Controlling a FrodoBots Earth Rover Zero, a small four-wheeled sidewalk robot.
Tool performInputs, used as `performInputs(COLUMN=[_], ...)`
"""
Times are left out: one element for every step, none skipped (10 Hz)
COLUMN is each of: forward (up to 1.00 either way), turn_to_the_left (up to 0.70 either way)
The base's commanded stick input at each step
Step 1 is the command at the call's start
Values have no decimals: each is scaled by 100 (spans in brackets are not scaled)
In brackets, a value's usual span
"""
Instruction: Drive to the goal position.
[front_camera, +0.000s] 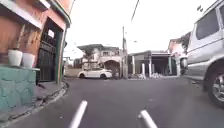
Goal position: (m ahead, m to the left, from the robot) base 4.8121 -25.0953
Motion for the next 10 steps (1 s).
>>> performInputs(forward=[85, 85, 85, 85, 85, 85, 85, 85, 85, 85], turn_to_the_left=[0, 0, 0, -24, -33, -34, -34, -33, -7, 0])
